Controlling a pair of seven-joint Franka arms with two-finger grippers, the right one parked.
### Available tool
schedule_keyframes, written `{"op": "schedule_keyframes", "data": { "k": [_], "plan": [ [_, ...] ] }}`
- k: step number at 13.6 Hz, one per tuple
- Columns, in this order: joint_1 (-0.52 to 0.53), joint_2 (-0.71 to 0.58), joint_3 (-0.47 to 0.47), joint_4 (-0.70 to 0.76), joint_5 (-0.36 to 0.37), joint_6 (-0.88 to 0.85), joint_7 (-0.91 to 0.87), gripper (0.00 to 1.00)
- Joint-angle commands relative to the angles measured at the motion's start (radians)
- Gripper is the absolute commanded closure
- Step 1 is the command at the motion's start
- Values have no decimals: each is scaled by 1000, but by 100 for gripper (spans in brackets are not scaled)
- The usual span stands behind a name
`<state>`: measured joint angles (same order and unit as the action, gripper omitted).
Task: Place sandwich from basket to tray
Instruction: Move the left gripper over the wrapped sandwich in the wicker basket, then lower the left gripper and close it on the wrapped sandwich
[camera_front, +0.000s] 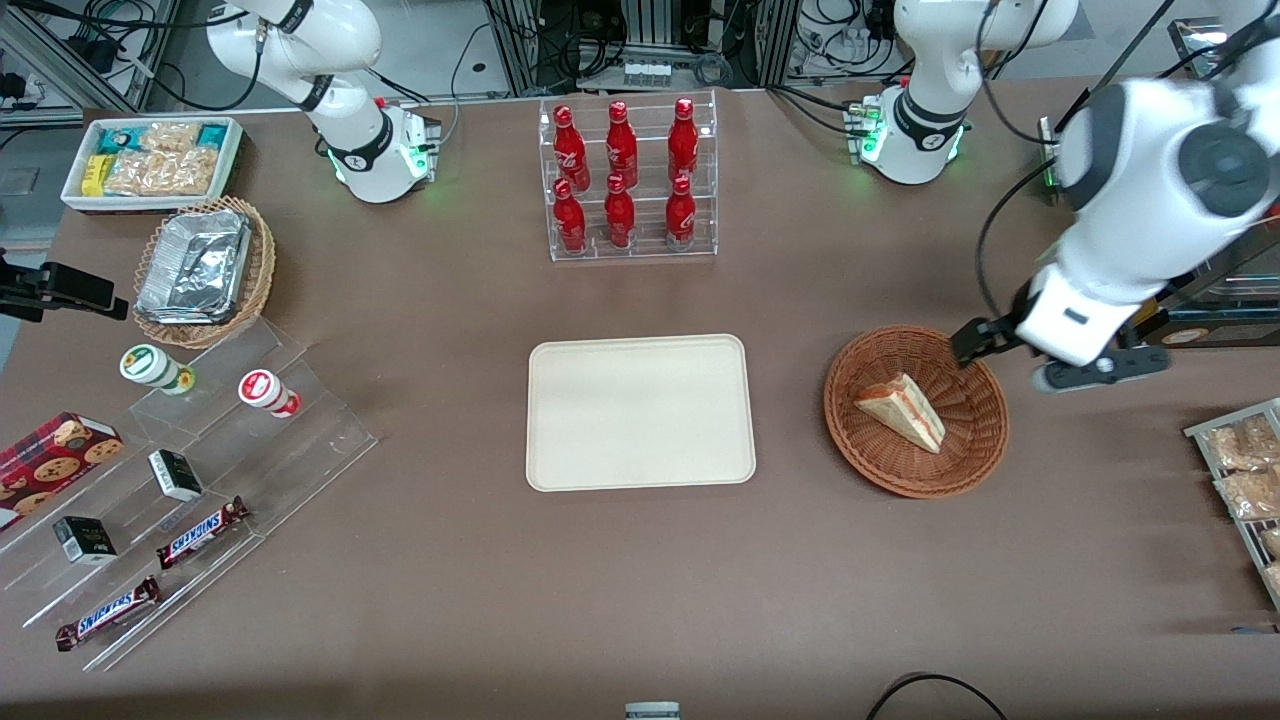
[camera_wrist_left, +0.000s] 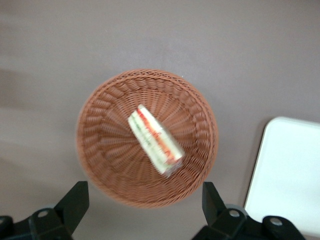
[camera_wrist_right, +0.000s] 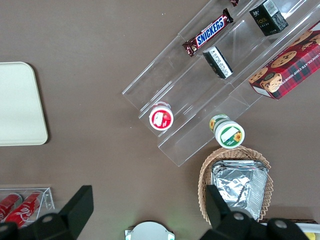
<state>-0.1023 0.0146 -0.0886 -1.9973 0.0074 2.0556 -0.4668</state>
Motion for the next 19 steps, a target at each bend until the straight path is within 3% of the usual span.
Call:
{"op": "schedule_keyframes", "data": {
  "k": [1,3,6,10,15,16,18,19],
  "plan": [
    [-7,-16,-10,-135,6,173,-285,0],
    [-31,17,-10,-188,8,285,-456,0],
    [-56,102,-8,-195,8,334,-541,0],
    [-60,189,-8,-201,66,341,-561,0],
    [-57,240,-3,-215,69,388,-566,0],
    [-57,249,-2,-215,69,394,-567,12],
    [-54,251,-2,-210,69,400,-588,86],
    [-53,249,0,-209,69,399,-589,100]
  ]
}}
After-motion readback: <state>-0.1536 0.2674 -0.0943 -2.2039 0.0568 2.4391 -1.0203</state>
